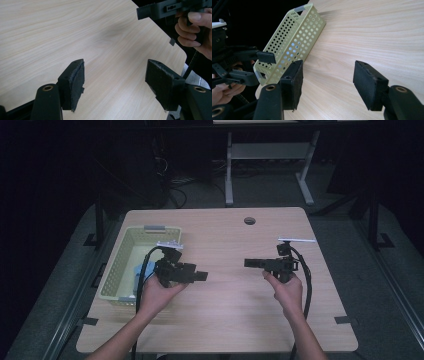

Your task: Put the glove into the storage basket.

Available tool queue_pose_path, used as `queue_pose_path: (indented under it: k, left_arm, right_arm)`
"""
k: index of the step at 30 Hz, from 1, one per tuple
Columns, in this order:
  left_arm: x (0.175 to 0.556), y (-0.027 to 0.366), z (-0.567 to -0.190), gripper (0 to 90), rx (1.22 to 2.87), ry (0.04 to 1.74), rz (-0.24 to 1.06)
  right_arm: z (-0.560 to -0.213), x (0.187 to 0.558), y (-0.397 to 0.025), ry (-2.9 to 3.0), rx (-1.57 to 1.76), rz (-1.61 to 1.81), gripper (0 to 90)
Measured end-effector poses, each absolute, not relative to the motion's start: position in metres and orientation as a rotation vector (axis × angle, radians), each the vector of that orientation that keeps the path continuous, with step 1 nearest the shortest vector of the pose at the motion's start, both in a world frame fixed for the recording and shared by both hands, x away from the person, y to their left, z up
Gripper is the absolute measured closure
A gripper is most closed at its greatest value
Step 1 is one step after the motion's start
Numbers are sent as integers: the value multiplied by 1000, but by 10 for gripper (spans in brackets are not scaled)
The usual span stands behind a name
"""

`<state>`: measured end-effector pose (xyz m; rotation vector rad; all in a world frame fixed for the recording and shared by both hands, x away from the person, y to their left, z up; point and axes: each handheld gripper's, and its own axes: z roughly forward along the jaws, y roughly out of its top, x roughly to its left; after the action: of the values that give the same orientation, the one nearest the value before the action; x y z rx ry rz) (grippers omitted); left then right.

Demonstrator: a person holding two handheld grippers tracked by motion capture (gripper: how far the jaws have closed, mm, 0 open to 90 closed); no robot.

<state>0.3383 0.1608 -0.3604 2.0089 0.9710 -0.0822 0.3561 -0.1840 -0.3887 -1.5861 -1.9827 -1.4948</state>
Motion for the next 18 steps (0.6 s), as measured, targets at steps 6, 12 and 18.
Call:
queue_pose_path:
  k: [6, 12, 18]
  left_arm:
    - [337, 153, -362, 305, 2017, 949, -101]
    - [333, 141, -367, 274, 2043, 926, -108]
    - [330, 131, -373, 253, 2058, 905, -135]
  right_arm:
    - [-390, 353, -193, -1983, -1597, -1502, 386]
    - [-393, 349, -203, -1975, -1621, -1503, 370]
    - [-397, 347, -211, -1965, -1645, -1506, 361]
